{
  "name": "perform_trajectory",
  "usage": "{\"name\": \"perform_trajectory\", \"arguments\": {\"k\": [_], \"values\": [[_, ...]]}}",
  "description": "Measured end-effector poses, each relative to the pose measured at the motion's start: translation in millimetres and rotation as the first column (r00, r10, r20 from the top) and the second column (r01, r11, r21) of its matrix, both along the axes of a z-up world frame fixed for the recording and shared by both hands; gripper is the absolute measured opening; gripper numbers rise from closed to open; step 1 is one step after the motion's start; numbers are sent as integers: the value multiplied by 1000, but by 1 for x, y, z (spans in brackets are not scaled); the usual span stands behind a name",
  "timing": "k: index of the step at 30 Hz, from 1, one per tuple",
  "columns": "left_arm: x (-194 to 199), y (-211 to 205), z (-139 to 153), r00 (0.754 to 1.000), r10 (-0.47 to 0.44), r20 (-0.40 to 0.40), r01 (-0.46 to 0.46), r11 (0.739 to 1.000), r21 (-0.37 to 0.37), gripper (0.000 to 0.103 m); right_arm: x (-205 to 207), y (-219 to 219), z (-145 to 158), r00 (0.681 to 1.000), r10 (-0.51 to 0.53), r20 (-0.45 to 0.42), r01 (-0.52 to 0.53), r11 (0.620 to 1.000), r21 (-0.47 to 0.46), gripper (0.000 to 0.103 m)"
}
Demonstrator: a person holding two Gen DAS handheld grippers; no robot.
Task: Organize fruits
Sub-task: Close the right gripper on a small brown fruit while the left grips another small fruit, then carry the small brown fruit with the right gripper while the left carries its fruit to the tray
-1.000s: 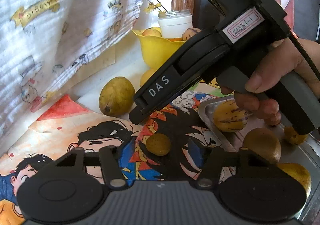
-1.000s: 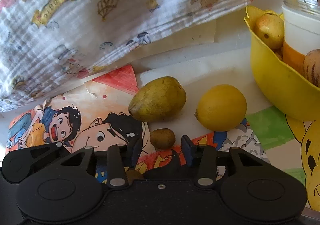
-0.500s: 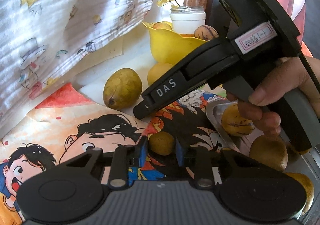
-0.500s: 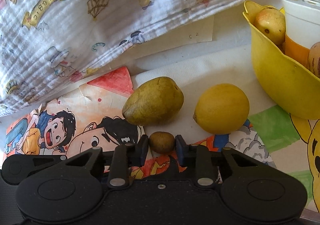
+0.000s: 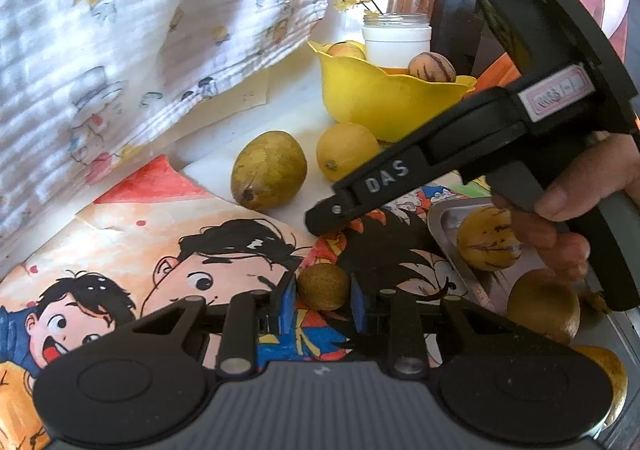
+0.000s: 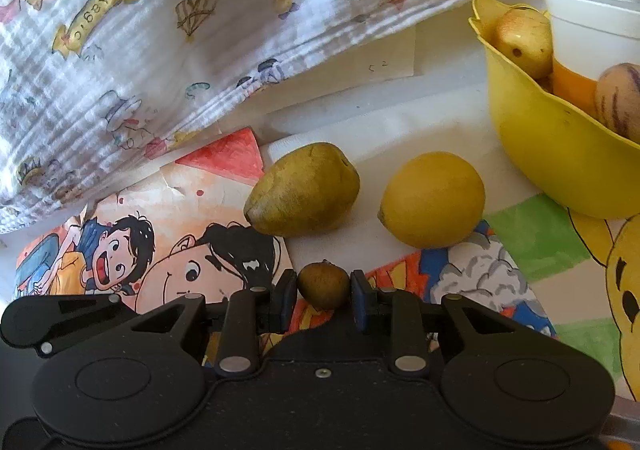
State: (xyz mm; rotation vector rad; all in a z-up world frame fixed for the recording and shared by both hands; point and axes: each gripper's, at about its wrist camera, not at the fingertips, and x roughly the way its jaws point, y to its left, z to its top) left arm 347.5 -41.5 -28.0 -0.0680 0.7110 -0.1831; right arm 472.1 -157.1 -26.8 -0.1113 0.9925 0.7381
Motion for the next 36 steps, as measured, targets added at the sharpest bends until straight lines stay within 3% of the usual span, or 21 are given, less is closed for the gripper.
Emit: {"name": "perform_trajectory", "arguments": {"k": [14,36], "values": [[-19,4,21,999,52,17,-52,999,2,31,-28,-33,29,998,-55,34,53,998,45,31],[-105,-41,117,981,16,192,-14,1000,-14,31,-155,-136,127,953,-200,225,169,974,151,31]]}}
